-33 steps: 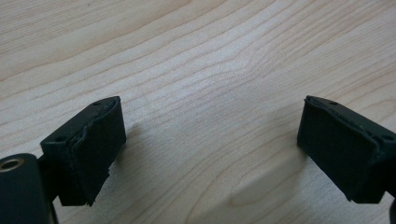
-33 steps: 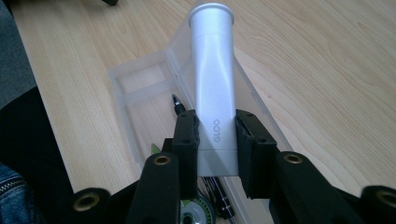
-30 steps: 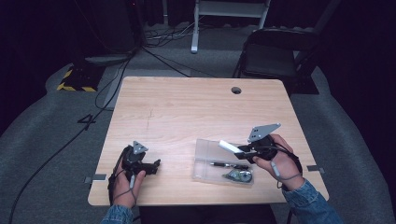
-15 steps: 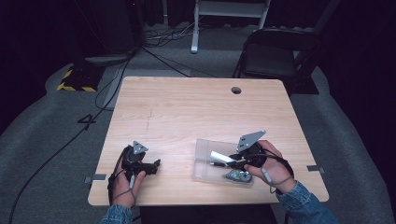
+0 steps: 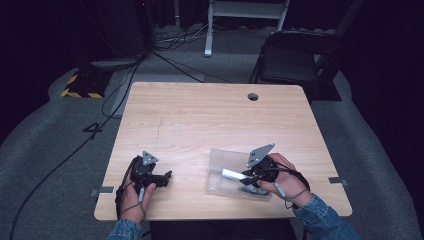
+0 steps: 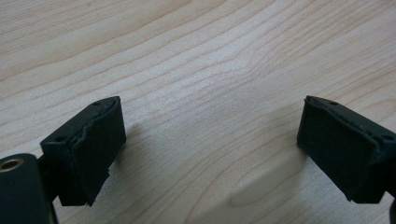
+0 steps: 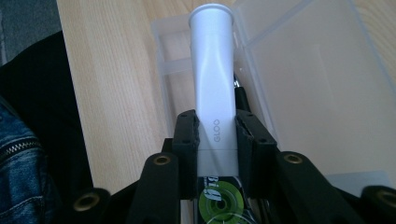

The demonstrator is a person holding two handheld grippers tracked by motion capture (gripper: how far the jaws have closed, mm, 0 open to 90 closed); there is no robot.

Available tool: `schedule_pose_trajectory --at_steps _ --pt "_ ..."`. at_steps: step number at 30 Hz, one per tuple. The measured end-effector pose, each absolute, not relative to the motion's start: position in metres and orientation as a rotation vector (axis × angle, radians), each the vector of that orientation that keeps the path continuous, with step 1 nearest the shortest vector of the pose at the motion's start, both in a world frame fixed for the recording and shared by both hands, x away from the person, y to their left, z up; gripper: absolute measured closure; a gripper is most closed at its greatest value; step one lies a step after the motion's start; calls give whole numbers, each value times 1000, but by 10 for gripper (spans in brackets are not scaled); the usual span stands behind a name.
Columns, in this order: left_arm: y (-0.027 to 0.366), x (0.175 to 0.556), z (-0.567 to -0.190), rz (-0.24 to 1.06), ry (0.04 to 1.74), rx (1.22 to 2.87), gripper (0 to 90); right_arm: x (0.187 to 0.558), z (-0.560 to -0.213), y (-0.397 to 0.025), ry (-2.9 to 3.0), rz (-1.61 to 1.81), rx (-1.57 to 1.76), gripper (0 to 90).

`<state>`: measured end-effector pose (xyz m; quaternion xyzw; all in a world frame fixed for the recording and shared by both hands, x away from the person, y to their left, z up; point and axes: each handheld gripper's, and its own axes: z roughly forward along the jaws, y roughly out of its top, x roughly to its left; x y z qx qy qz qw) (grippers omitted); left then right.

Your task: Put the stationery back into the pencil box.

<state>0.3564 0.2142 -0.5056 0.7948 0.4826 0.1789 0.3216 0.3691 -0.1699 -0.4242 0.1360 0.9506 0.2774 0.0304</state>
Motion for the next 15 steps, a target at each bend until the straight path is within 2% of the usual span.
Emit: schedule_pose_trajectory --at_steps 15 --pt "214 356 -506 470 1267 2087 83 377 -444 -160 3016 744 384 715"
